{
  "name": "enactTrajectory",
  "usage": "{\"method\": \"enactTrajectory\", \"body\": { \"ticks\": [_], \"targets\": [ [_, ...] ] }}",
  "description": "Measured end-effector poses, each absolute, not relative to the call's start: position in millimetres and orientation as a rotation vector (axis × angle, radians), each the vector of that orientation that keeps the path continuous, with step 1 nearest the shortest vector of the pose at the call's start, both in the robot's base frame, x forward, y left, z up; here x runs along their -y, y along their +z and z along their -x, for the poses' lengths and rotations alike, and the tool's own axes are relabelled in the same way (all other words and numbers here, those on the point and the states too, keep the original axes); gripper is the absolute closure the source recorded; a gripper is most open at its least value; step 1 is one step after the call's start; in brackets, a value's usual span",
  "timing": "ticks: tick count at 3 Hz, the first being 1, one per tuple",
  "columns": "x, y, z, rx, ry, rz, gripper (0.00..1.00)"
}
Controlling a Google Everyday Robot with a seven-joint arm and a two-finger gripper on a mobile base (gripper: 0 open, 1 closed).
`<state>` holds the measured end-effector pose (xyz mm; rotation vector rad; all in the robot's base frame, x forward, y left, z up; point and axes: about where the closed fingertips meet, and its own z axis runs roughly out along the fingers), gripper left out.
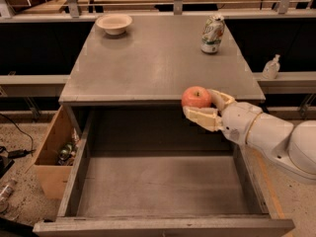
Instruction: Place apple into top drawer
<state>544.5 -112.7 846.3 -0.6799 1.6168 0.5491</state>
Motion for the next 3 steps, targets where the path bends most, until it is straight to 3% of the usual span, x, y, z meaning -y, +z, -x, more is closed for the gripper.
{"method": "enactTrajectory", "body": {
  "ticks": [1, 3],
  "targets": [
    [138.8, 823.9, -507.1, -1.655, 0.565, 0.663, 1.00],
    [133.3, 760.7, -512.3, -1.718, 0.666, 0.751, 1.00]
  ]
}}
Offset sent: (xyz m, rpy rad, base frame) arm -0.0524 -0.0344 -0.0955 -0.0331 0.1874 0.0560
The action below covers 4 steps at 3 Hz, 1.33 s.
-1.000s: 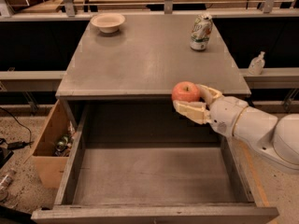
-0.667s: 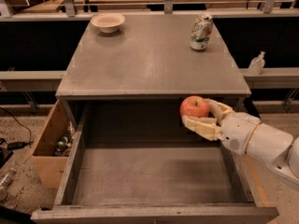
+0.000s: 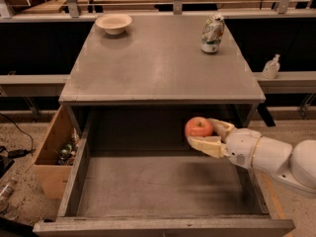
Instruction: Place apple into top drawer
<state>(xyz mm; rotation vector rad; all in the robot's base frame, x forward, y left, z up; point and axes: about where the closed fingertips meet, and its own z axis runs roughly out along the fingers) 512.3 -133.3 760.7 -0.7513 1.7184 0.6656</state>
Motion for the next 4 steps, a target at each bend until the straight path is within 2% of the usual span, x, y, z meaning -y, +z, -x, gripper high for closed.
{"method": "enactTrajectory", "body": {
  "ticks": [2, 4],
  "targets": [
    [114.7, 758.1, -516.8, -1.709, 0.697, 0.782, 1.00],
    [71.1, 689.7, -493.4, -1.710, 0.765, 0.935, 1.00]
  ]
}}
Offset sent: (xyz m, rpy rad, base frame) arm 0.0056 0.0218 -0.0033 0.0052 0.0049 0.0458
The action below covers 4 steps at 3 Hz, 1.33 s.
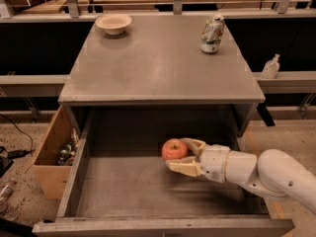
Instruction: Place apple into top drawer
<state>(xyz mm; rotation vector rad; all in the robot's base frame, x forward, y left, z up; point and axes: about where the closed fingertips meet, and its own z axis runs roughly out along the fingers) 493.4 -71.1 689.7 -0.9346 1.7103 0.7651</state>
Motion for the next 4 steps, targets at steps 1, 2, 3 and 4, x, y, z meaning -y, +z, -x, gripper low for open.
{"method": "enactTrajectory", "body": {
  "ticks": [1, 2, 3, 4],
  "targets": [
    [45.8, 658.8, -487.8, -1.685, 0.799, 1.030, 1.00],
    [25.9, 642.4, -486.5, -1.698, 0.780, 1.120, 1.00],
    [22.4, 642.2, -486.3, -1.695, 0.782, 1.129, 0.85],
    [20.7, 642.1, -485.9, -1.693, 0.785, 1.132, 0.60]
  ]
}}
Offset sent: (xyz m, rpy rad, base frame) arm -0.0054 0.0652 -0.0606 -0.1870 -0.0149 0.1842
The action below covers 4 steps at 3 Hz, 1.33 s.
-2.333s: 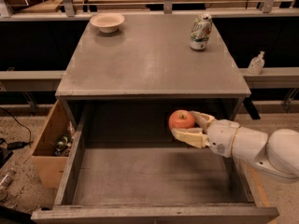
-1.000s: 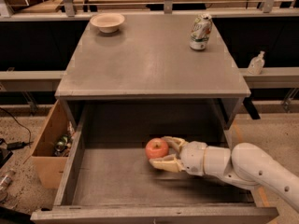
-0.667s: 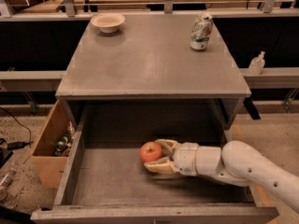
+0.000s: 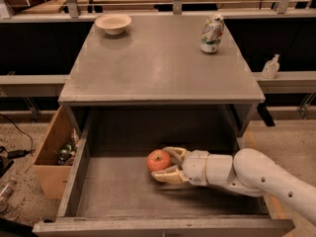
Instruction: Place apple into top drawer
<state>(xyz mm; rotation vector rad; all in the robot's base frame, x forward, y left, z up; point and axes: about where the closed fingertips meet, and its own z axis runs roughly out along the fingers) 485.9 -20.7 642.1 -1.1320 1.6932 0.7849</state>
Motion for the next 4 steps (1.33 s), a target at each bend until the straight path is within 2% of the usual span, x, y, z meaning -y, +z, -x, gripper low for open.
{"method": "enactTrajectory", "body": {
  "ticks": [2, 3, 4],
  "targets": [
    [17.5, 642.1, -485.0, -1.690, 0.790, 1.137, 0.13],
    [16.0, 642.1, -484.6, -1.689, 0.793, 1.140, 0.00],
    [15.9, 642.1, -484.6, -1.689, 0.793, 1.140, 0.00]
  ]
}}
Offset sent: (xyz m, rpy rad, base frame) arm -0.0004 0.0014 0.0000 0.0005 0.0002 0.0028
